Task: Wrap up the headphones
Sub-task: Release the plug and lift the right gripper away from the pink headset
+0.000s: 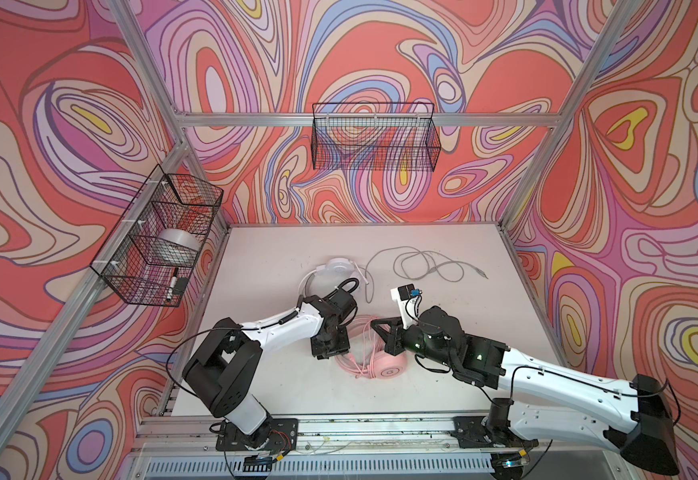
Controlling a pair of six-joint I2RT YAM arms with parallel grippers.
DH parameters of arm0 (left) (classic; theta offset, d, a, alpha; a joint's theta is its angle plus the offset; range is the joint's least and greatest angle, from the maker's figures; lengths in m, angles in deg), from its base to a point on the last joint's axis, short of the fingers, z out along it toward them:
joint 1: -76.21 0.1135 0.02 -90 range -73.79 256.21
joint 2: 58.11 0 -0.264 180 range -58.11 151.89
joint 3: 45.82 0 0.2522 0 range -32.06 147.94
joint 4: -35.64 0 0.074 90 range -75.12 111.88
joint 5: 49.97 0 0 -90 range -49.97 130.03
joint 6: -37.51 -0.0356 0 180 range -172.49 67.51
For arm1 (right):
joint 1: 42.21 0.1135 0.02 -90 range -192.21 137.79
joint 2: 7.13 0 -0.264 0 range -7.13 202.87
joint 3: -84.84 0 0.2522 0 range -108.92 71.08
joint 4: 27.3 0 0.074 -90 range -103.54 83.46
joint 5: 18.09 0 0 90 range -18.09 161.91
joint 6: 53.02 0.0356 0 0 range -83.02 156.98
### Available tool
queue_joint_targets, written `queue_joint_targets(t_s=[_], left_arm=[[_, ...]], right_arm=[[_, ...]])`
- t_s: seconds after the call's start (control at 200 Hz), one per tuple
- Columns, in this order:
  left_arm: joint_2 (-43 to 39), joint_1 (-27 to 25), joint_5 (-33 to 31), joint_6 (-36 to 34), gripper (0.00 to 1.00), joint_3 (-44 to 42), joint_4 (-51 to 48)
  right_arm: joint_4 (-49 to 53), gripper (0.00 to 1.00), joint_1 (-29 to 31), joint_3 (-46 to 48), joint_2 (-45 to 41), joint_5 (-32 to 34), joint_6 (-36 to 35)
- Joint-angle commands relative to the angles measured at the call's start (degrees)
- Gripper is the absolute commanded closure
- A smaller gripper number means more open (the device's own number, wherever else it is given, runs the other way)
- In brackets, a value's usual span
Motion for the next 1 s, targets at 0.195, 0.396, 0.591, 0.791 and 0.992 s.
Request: queue_joint_targets(t_s=[0.195, 0.396, 0.591, 0.791, 0.992], left_arm=[[-0.36, 0.08, -4.81, 1.21, 0.28, 3.79, -4.43], [0.51, 0.08, -7.18, 1.91, 0.25, 5.77, -5.51], [1.31, 0.52, -8.63, 2.17, 0.20, 6.79, -5.52], [0.68, 1.13, -9.44, 2.44, 0.15, 8.47, -4.42], [-3.30, 2.10, -8.72, 1.97, 0.14, 9.45, -3.55]], right_arm=[[2.61, 0.99, -0.11, -0.33, -1.05, 2.40, -2.49], [3.53, 0.99, -0.16, -0.17, -2.56, 3.51, -2.87], [4.51, 0.99, -0.14, -0.07, -3.42, 4.20, -3.17], [4.94, 0.99, -0.10, -0.14, -3.81, 4.56, -3.44], [6.00, 1.00, -0.16, -0.13, -4.48, 4.89, -3.79]])
